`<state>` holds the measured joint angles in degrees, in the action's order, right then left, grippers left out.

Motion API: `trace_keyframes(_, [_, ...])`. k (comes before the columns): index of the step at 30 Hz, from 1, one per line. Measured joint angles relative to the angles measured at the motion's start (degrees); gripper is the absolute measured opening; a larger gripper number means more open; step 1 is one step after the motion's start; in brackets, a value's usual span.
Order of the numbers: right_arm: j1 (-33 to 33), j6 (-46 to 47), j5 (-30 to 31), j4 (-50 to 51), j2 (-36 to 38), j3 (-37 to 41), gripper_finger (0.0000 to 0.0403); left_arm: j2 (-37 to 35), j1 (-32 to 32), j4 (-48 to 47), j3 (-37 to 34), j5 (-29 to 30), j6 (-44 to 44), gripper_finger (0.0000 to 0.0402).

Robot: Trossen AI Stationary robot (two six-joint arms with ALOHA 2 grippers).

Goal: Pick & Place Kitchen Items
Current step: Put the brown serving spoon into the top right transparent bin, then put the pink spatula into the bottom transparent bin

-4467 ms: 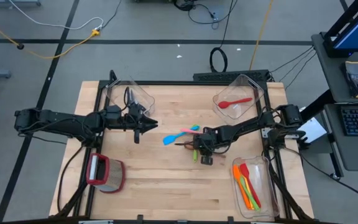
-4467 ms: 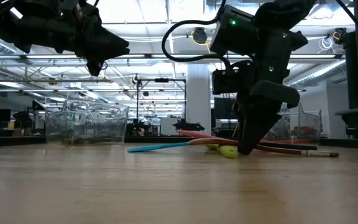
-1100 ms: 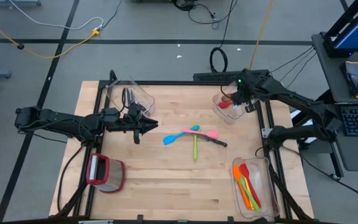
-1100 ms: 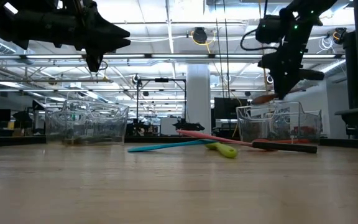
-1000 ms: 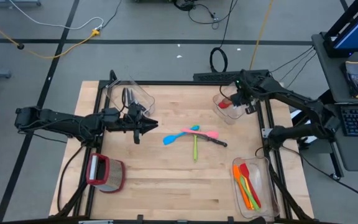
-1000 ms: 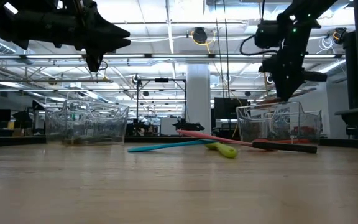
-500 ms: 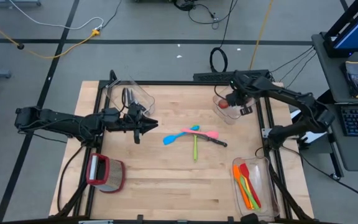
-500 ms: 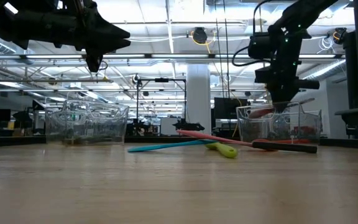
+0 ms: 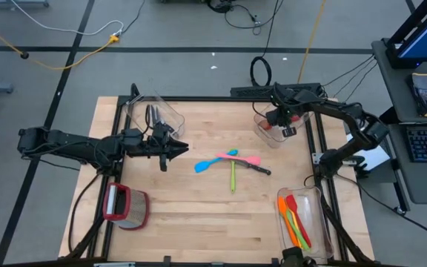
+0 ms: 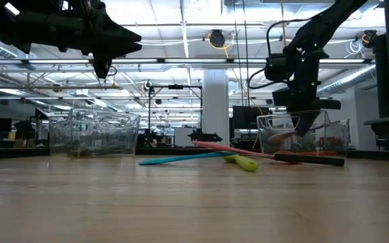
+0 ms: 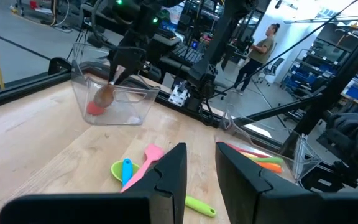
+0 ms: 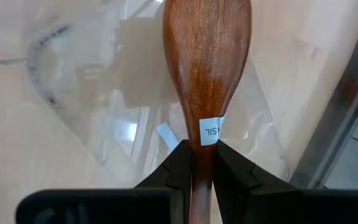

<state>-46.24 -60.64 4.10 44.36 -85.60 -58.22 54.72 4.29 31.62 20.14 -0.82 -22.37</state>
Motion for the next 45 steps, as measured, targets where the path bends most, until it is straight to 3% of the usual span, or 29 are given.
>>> trace_keyframes(6, [-1.4,0.0,-5.7,-1.3,-0.6,0.0,0.0036,0.0,0.0,-0.1,0.0,0.0,0.4,0.0088])
trace_keyframes(15, [-2.9,-0.1,-8.6,-2.2,-0.6,2.2,0.0036,0.0,0.0,-0.1,0.0,0.0,0.6,0.0088])
trace_keyframes(35, [-2.1,4.5,-6.8,-3.7,-0.6,2.9,0.0068,0.0,0.0,-0.1,0.0,-0.1,0.6,0.0088])
trace_keyframes(45, [-2.1,6.3,-2.2,-6.6,-0.3,2.9,0.0107,0.0,0.0,-0.1,0.0,-0.1,0.8,0.0088])
